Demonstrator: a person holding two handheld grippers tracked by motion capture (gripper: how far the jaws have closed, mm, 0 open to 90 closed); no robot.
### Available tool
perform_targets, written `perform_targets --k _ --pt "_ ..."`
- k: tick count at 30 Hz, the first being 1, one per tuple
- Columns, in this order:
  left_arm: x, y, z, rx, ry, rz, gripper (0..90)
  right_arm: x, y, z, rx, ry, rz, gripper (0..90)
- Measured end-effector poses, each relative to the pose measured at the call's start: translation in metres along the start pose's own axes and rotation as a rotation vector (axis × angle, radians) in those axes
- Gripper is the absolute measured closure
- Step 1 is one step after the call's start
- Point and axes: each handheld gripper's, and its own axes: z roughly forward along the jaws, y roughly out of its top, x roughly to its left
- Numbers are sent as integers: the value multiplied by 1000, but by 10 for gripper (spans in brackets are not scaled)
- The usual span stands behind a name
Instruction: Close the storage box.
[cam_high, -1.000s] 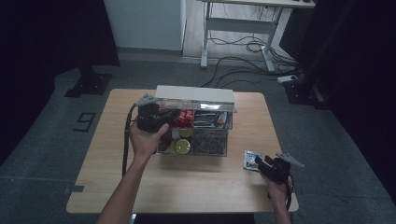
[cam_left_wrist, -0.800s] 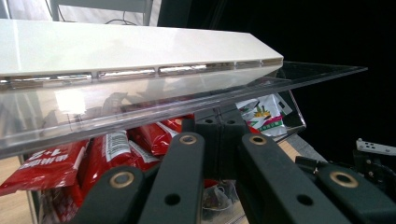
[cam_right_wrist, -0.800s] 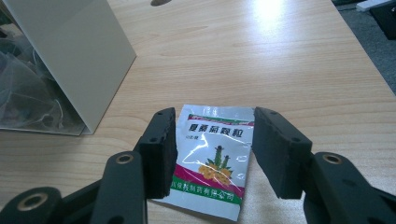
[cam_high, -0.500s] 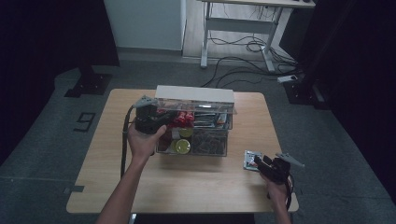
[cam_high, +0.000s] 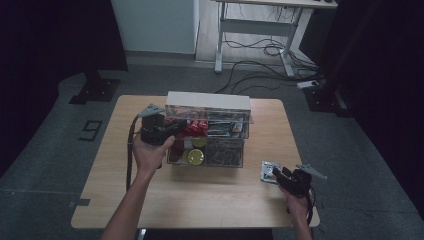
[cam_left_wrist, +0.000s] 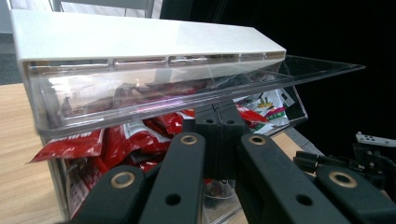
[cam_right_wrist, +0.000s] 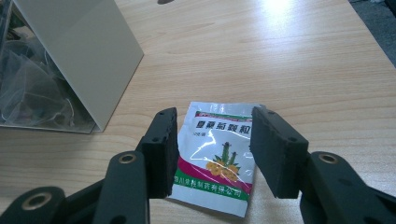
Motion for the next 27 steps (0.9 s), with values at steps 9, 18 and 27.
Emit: perform_targets --k 9,18,27 --pt "1 -7 -1 16 -5 -2 900 -1 -1 0 2 0 1 511" --pt "1 -14 -1 37 -16 -4 898 -1 -1 0 3 2 -2 511" --pt "3 -22 1 51 -24 -12 894 0 -3 2 12 2 -4 511"
